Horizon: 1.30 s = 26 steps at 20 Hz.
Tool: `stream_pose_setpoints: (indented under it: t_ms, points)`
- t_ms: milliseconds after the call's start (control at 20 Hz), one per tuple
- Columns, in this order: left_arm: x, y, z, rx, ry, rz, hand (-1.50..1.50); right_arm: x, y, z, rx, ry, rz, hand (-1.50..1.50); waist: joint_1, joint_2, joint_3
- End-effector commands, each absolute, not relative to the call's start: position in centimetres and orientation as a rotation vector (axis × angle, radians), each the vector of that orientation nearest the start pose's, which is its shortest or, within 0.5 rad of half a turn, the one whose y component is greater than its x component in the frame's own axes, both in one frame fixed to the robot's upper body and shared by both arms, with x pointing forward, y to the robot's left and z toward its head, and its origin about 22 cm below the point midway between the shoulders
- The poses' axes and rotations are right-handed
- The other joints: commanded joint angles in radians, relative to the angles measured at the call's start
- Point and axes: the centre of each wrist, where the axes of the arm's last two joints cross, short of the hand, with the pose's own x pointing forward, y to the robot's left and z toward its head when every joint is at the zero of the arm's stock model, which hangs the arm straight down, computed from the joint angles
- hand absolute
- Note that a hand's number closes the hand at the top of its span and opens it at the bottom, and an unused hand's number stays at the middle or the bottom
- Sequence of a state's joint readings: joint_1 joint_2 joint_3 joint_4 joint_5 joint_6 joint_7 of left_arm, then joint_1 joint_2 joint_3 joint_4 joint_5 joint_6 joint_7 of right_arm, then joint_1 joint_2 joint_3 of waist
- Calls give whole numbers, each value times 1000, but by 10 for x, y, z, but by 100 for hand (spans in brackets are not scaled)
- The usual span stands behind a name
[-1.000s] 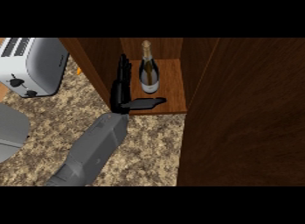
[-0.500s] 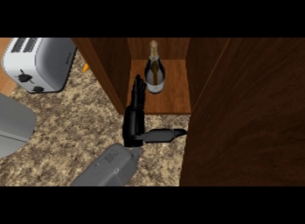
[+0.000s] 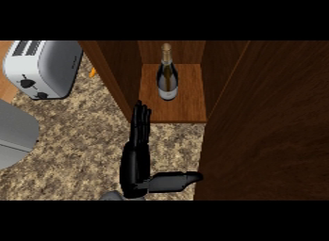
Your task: Pick up the wine, place it into the cabinet and close the cabinet
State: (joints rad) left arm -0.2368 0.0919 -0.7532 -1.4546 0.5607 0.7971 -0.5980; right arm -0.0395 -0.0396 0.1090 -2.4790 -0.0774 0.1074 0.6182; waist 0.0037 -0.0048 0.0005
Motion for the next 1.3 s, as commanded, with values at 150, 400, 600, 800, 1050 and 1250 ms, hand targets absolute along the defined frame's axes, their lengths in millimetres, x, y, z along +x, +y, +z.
stream_pose_setpoints:
  t_ms: [150, 400, 600, 800, 1050, 1250]
  points:
    - [171, 101, 29, -171, -1912, 262, -150, 144, -214, 213, 216, -1925, 226, -150, 4, 2, 0]
    - [155, 112, 36, -223, -1917, 210, -150, 147, -212, 215, 309, -1880, 300, -150, 2, 2, 0]
    - [147, 132, 39, -259, -1918, 155, -150, 133, -204, 192, 347, -1799, 379, 150, -4, 2, 0]
    - [138, 163, 43, -292, -1912, 104, -150, 145, -202, 197, 332, -1819, 440, 150, 2, 3, -1]
    - [133, 193, 42, -267, -1919, 118, -150, 118, -208, 199, 385, -1793, 487, 150, -4, 2, -1]
    - [142, 216, 61, -263, -1932, 136, -150, 127, -197, 191, 530, -1682, 441, 150, 2, 4, -1]
